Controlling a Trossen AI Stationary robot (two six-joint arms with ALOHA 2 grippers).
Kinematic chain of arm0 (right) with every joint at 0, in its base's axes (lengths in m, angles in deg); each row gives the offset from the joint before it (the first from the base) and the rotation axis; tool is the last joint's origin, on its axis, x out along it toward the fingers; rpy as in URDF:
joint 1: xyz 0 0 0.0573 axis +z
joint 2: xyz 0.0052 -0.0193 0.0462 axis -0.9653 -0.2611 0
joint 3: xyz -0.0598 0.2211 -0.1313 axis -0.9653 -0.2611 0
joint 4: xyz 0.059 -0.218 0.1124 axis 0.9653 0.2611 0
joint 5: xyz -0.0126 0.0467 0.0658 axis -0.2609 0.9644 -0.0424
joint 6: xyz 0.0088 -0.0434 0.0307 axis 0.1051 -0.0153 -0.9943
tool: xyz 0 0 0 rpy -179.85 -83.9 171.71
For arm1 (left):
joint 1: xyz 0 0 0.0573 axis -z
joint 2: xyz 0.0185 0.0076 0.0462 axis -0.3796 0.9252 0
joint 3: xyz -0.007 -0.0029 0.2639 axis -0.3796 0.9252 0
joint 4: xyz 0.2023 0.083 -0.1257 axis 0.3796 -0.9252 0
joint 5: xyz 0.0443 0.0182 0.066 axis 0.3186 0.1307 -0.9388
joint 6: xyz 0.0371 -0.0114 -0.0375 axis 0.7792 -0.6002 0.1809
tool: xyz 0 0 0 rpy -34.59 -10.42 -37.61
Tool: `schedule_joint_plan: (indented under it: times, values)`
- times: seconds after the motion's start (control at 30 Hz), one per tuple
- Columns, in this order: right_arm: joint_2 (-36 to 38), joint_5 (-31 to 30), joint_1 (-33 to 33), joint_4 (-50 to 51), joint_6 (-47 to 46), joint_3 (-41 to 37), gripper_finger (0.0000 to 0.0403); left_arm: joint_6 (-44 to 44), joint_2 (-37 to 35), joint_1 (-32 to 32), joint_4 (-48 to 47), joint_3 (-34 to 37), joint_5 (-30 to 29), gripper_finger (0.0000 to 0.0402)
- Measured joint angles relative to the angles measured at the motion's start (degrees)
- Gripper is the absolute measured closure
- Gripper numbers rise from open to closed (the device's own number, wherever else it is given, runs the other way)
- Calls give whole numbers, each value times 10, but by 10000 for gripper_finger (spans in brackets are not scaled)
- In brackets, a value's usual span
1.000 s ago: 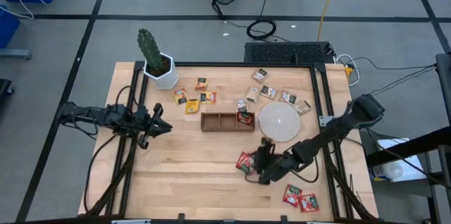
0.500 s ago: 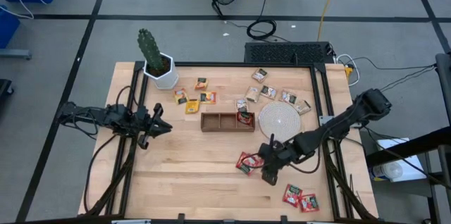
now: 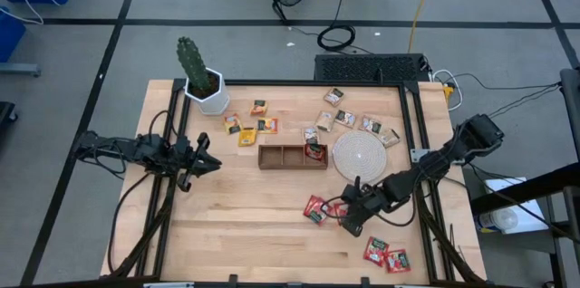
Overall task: Pick & Place Tea
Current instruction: Put the red tea bag into the right section of the wooden organizer
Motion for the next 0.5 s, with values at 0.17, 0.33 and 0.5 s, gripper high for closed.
schedule_joint_plan:
  times: [0.17,0.33,0.5]
  values:
    - [0,-25,10,-29,20,0,382,0,0,0,1,0,0,344]
    - [-13,-38,15,-24,21,0,396,0,0,0,2,0,0,344]
    - [-28,-37,19,-51,20,0,402,0,0,0,1,0,0,344]
